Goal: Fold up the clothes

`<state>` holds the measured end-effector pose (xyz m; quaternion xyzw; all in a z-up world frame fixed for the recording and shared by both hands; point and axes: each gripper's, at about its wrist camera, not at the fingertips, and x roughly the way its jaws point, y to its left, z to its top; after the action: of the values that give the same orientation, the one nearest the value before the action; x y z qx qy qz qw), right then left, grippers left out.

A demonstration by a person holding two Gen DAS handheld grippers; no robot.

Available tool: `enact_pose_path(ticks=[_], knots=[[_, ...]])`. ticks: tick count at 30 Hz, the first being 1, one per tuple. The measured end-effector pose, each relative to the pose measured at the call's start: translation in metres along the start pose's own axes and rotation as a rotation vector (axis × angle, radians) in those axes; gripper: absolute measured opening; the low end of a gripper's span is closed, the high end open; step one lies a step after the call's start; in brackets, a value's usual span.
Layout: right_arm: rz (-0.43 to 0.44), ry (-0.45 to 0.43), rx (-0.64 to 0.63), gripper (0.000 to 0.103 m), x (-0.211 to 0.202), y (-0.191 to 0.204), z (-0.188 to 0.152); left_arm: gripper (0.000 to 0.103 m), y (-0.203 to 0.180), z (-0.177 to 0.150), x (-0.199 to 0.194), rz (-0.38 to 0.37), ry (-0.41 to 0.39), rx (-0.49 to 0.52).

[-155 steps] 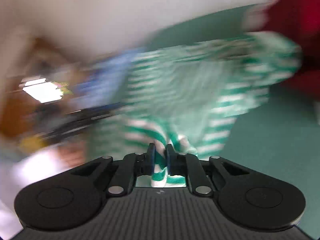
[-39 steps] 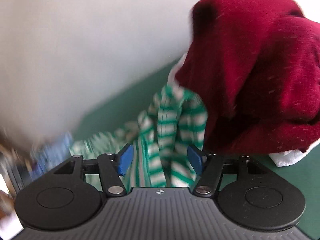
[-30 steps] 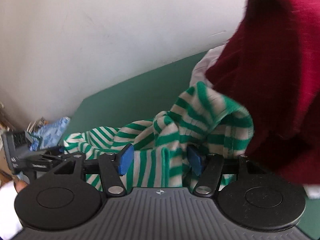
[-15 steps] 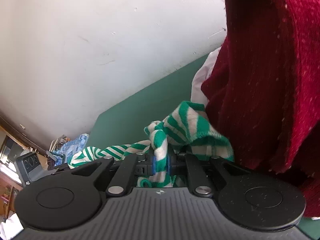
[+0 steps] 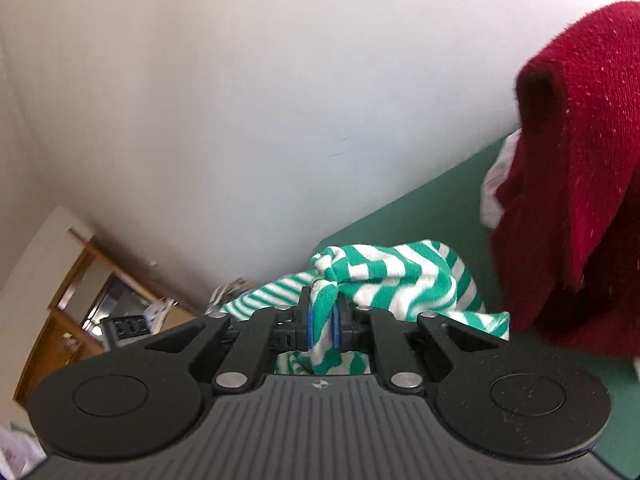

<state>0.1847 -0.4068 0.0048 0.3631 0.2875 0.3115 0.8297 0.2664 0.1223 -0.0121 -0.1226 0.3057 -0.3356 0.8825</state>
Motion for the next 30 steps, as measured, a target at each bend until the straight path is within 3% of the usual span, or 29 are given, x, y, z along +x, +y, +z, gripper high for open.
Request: enact_pose_path(ticks=[3, 9, 14, 17, 23, 28, 30], knots=[[-0.005, 0.007, -0.002, 0.009, 0.002, 0.010, -0.014, 0.018, -0.004, -0.013, -0.002, 0.016, 0.023, -0.025], [0.013, -0.005, 0.024, 0.009, -0.012, 0.026, -0.010, 0.017, -0.018, -0.036, -0.034, -0.044, 0.005, -0.071], [0.081, 0.080, -0.020, 0.010, -0.010, 0.031, -0.041, 0.017, -0.032, -0.071, -0.072, -0.079, 0.051, -0.069], [0.087, 0.148, -0.031, 0.010, -0.018, 0.035, -0.059, 0.018, -0.038, -0.097, -0.085, -0.075, 0.118, -0.063], [0.006, 0.278, -0.044, 0.010, -0.021, 0.027, -0.101, 0.018, -0.047, -0.141, -0.087, 0.016, 0.244, 0.054], [-0.219, 0.414, -0.150, 0.010, 0.012, 0.008, -0.137, 0.026, -0.054, -0.156, -0.066, 0.103, 0.309, 0.207], [-0.234, 0.393, -0.133, 0.008, 0.012, 0.007, -0.137, 0.029, -0.059, -0.160, -0.061, 0.128, 0.328, 0.273]])
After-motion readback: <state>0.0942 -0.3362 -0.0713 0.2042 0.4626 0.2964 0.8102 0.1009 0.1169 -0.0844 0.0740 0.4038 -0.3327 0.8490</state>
